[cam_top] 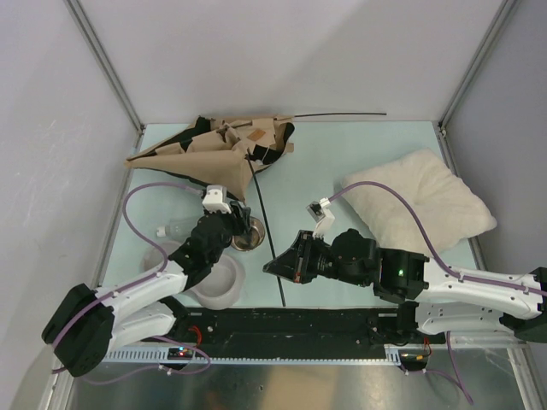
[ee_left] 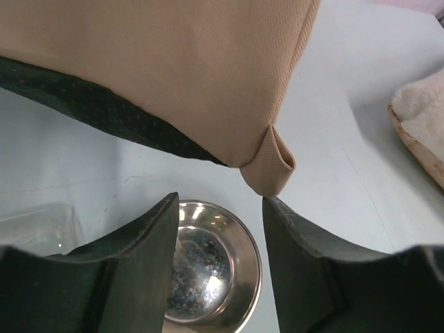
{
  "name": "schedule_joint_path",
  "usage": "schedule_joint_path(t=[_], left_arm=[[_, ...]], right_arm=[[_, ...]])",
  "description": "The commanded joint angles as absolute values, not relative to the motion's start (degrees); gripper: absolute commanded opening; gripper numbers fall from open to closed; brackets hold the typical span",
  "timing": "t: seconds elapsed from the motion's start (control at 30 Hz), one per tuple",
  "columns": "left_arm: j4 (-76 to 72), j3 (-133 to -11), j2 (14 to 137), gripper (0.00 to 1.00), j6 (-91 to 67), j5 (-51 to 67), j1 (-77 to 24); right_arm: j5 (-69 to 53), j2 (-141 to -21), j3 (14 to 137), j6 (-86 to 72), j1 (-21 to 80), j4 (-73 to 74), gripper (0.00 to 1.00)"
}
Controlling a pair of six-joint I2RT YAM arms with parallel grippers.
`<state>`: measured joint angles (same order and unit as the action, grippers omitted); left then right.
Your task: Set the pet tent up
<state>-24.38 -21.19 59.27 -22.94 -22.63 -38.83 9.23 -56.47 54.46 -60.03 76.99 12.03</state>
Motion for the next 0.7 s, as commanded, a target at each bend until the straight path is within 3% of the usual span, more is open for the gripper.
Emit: schedule_joint_path(t=[0.0,0.1,0.17,0.5,0.67], left_arm=[[-28.06,-22.13,58.87,0.5,-21.3,-28.14,-39.2],[-27.97,-22.82,59.77,0.25,-20.87,-26.45,-39.09],[-27.96,-23.46,60.56,0.2,-21.06,-25.33,-39.11],[-28.33,-24.33,61.35,0.38,-20.6,-19.82,-39.11],[-28.6,-24.56,61.02,0.54,-18.85,-20.22,-39.1]], right_arm=[[11.29,-56.02,57.45,-59.06,76.32,8.24,0.0],[11.08,-55.97,57.4,-58.9,76.24,8.29,0.0],[10.94,-55.98,57.39,-58.78,76.25,8.14,0.0],[11.13,-55.3,57.41,-58.3,76.28,9.07,0.0],[10.88,-55.36,57.44,-58.37,76.25,9.12,0.0]])
